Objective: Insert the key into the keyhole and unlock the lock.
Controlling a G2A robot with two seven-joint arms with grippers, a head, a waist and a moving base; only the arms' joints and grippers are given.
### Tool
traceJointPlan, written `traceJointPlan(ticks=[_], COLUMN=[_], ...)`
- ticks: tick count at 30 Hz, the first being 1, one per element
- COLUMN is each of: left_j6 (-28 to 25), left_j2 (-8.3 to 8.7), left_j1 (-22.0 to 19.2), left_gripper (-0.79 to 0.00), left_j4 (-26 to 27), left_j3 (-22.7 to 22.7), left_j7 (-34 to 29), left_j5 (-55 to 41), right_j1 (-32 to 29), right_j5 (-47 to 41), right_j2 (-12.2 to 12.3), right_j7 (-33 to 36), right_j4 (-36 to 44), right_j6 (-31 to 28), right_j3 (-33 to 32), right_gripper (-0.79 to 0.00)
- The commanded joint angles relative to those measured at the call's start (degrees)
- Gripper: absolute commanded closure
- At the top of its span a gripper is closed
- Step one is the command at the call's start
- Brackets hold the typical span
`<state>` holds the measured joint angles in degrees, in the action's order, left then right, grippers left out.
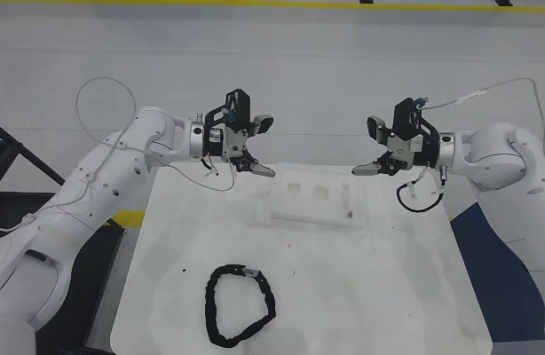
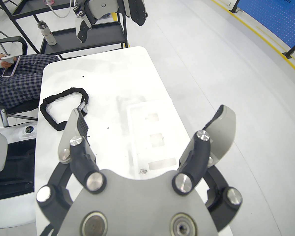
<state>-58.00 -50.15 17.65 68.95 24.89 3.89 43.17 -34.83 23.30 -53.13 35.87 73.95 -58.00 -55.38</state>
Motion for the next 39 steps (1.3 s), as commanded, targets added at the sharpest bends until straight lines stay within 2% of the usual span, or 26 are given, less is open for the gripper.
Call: traceJointPlan(ticks=[1, 6, 10, 15, 21, 29, 32, 39], left_j6=[0.0, 0.0, 0.0, 0.0, 0.0, 0.0, 0.0, 0.0], left_j2=[0.0, 0.0, 0.0, 0.0, 0.0, 0.0, 0.0, 0.0], left_j1=[0.0, 0.0, 0.0, 0.0, 0.0, 0.0, 0.0, 0.0], left_gripper=[-0.785, -0.785, -0.785, -0.785, -0.785, -0.785, -0.785, -0.785], left_j4=[0.0, 0.0, 0.0, 0.0, 0.0, 0.0, 0.0, 0.0], left_j3=[0.0, 0.0, 0.0, 0.0, 0.0, 0.0, 0.0, 0.0], left_j7=[-0.01, -0.01, -0.01, -0.01, -0.01, -0.01, -0.01, -0.01], left_j5=[-0.02, -0.02, -0.02, -0.02, -0.02, -0.02, -0.02, -0.02], right_j1=[-0.35, -2.74, -4.44, -6.12, -7.31, -8.37, -8.73, -7.97], right_j5=[0.43, 7.85, 12.41, 8.1, 6.35, 3.53, -2.8, -2.72], right_j2=[0.01, 0.16, 0.1, -0.81, -2.15, -3.9, -4.8, -5.92], right_j7=[-0.43, -1.6, 1.59, 8.42, 11.86, 14.59, 15.74, 15.18], right_j4=[-0.02, 2.86, 4.61, 4.55, 3.75, 2.24, 0.83, -0.71], right_j6=[1.18, 9.81, 18.58, 33.45, 45.51, 52.44, 56.36, 56.41], right_j3=[-0.14, -0.69, 0.25, 2.29, 5.1, 8.28, 8.34, 9.79], right_gripper=[-0.785, -0.785, -0.785, -0.785, -0.785, -0.785, -0.785, -0.785])
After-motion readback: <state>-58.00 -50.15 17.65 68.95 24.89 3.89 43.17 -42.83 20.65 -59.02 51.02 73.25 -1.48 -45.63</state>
